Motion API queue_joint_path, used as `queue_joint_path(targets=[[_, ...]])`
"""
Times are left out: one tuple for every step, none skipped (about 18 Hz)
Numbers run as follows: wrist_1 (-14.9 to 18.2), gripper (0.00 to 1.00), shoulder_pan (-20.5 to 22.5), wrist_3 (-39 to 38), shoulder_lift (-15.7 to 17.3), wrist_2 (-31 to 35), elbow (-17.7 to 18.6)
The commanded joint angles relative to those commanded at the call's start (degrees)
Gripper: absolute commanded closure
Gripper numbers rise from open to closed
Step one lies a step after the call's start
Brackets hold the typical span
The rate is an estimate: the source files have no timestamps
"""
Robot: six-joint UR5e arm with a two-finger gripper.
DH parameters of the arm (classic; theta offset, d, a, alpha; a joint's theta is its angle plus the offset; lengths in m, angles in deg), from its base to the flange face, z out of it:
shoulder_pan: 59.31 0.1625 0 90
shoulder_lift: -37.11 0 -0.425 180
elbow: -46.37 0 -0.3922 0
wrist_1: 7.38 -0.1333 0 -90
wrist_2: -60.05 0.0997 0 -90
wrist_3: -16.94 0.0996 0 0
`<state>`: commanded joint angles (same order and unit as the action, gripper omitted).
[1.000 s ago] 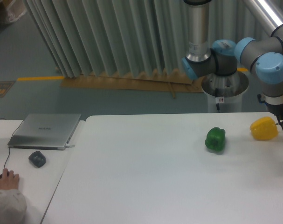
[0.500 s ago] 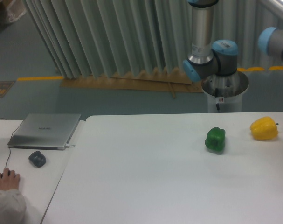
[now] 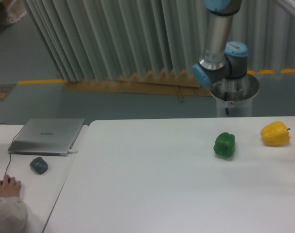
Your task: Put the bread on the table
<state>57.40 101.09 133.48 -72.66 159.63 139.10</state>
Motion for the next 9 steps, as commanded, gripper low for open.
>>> queue_joint_path(targets=[[-0.26, 0.00, 0.52, 0.00, -0.62, -0.09, -0.09], [-0.96, 0.00, 0.62, 0.00, -1.49, -0.09, -0.35], [-2.01, 0.00, 0.62, -0.09, -1.94, 0.00, -0.44], [-2.37, 0.00, 0.88, -0.18, -2.11, 0.00, -0.44], [-2.46, 0.00, 1.66, -0.18, -2.46, -0.17, -0.70], [-2.46, 0.00, 1.93, -0.26, -2.64, -0.26, -1.05], [-2.55, 0.00, 2.28, -0.35, -2.82, -0.26, -1.05], [-2.90, 0.00, 2.46, -0.44, -3.17, -0.26, -1.05], [-3.60, 0.00, 2.55, -0.53, -3.69, -0.26, -0.97]])
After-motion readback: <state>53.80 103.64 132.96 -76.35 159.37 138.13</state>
